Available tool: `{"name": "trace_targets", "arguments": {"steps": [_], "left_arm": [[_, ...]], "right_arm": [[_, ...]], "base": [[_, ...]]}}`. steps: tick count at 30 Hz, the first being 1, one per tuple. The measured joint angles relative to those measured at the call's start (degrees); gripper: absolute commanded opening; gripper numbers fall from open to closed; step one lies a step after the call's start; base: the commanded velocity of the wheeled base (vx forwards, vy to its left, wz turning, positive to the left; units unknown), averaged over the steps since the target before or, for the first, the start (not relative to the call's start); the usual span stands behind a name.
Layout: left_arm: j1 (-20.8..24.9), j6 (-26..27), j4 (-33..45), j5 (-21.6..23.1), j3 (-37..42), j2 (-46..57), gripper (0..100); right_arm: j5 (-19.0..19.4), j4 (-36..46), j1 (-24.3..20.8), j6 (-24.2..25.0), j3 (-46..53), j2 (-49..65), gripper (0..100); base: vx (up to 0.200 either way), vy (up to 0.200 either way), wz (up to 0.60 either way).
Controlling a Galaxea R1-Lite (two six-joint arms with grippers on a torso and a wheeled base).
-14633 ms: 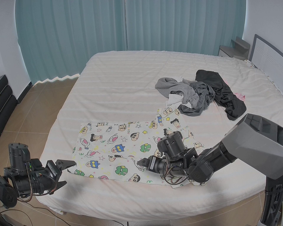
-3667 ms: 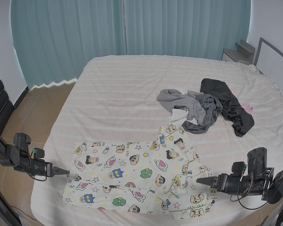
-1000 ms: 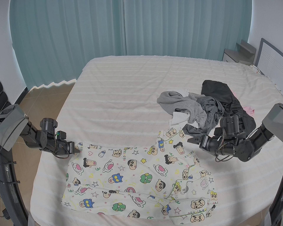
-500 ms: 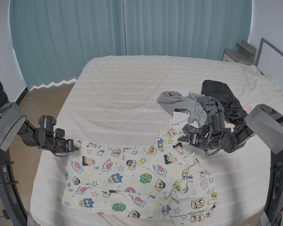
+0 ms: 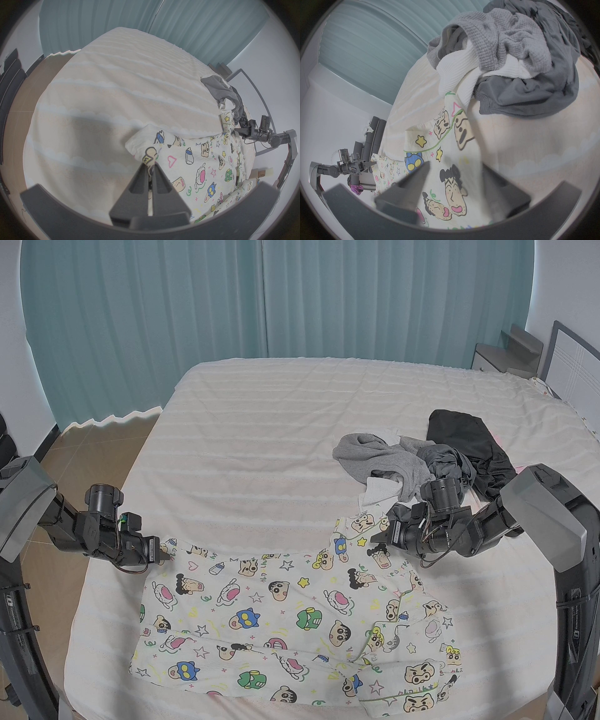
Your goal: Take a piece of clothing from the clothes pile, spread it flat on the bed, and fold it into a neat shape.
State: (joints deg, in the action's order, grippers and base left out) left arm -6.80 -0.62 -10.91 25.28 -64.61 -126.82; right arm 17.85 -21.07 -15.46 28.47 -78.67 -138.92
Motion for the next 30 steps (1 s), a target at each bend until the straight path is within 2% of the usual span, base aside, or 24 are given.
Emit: {"name": "trace_targets", "arguments": {"steps": [12, 23, 30], "left_arm": [[0.4, -0.1, 0.1, -0.1, 1.0, 1.2, 0], [0.2, -0.2, -0.8, 0.0, 3.2, 3.9, 0], [0.1, -0.2, -5.7, -0.2, 5.9, 5.0, 0]], "right_arm": [[0.0, -1.4, 1.0, 0.6, 1.5, 0.1, 0], [0.0, -16.4, 2.3, 2.1, 9.9, 3.1, 0], [2.7, -18.3, 2.3, 2.2, 13.8, 4.4, 0]], "base": [[0.0, 0.0, 0.0], [0.0, 0.0, 0.0], [0.0, 0.0, 0.0]]}}
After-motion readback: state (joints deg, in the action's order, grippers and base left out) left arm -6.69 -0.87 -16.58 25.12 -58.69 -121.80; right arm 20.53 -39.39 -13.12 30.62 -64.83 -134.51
